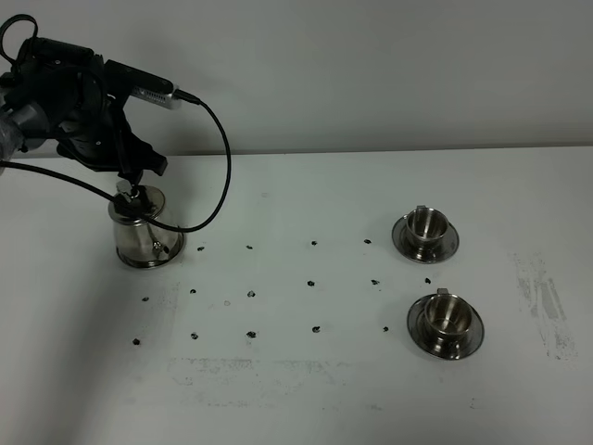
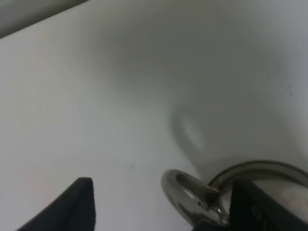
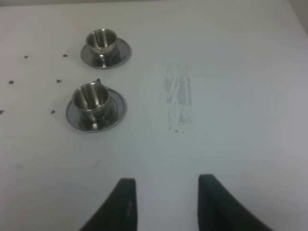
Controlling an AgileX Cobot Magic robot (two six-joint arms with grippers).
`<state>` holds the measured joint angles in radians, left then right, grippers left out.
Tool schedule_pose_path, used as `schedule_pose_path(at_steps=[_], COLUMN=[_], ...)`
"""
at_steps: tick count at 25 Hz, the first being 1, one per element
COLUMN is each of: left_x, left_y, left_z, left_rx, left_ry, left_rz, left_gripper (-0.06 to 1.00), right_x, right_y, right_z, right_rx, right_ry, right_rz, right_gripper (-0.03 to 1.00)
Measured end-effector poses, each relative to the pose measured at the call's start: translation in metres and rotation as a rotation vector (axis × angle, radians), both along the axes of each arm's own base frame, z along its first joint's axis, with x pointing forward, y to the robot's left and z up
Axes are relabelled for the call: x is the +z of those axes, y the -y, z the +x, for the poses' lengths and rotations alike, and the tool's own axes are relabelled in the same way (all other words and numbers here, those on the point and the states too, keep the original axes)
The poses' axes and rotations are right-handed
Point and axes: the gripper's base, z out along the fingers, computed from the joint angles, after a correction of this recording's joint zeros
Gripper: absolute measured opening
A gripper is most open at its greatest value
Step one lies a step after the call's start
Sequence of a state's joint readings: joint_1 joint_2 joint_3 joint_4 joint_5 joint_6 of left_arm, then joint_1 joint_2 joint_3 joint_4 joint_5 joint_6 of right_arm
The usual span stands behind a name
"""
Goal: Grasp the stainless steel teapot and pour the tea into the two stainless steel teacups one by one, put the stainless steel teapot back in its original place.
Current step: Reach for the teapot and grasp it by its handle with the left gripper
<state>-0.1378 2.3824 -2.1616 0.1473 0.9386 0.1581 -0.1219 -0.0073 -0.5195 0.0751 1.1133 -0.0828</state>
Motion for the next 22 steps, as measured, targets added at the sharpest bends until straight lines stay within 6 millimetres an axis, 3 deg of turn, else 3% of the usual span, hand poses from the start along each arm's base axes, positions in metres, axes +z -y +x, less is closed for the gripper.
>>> schedule_pose_path(at_steps=[22], left_x=[0.011], left_y=[-0.019], left_z=[-0.008], left_rx=[0.003], left_ry=[-0.067], left_rz=[0.039], left_gripper=[0.60], right_x=[0.000], right_y=[0.000], right_z=[0.000], right_rx=[0.000], right_ry=[0.000], right_rz=[0.000], right_gripper=[0.29])
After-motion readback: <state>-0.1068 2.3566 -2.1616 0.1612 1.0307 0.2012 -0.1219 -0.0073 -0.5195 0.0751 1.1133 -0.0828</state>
